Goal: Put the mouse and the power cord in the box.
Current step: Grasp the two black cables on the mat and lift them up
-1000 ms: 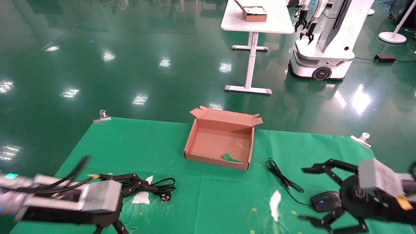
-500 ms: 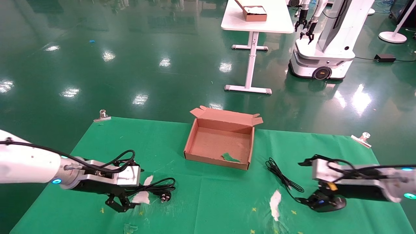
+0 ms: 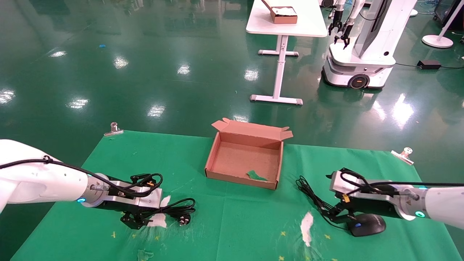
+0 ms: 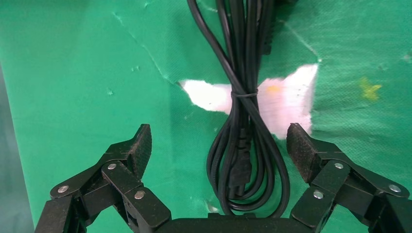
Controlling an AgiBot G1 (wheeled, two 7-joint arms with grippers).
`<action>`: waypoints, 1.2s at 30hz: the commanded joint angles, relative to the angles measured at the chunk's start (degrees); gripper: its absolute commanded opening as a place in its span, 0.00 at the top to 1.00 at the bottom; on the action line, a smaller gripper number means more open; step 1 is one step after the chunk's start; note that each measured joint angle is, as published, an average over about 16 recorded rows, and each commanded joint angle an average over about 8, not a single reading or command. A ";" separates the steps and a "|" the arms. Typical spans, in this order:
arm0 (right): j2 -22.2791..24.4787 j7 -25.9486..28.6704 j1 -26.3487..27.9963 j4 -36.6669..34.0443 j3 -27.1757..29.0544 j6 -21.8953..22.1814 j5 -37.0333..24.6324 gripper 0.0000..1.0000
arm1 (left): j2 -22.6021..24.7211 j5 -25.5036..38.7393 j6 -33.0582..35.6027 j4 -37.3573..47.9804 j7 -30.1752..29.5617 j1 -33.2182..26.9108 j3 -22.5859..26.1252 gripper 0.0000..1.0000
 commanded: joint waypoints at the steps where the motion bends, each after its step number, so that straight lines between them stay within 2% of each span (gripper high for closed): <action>1: -0.54 -0.39 -0.09 -1.02 0.43 1.10 0.60 0.00 | 0.68 0.09 -1.06 1.25 0.69 -0.09 0.03 0.00; 23: -1.82 -0.65 -3.53 -3.27 2.36 5.31 3.37 0.00 | 1.53 -1.81 -5.13 5.15 4.13 0.13 -1.33 0.00; 24: -1.80 -0.64 -3.63 -3.26 2.38 5.43 3.39 0.07 | 1.54 -1.86 -5.17 5.18 4.29 0.14 -1.36 0.00; 28: -1.73 -0.71 -3.89 -3.14 2.43 5.84 3.47 0.57 | 1.65 -1.87 -5.40 5.38 4.77 0.18 -1.37 0.02; 31: -1.70 -0.80 -4.01 -3.08 2.45 6.09 3.50 0.94 | 1.74 -1.85 -5.65 5.56 4.94 0.18 -1.34 0.25; 32: -1.71 -0.82 -4.04 -3.07 2.46 6.16 3.51 1.00 | 1.78 -1.85 -5.75 5.63 4.97 0.18 -1.33 0.35; 36: -1.74 -0.86 -4.12 -3.08 2.49 6.33 3.56 1.00 | 1.86 -1.89 -5.99 5.77 5.04 0.19 -1.33 0.83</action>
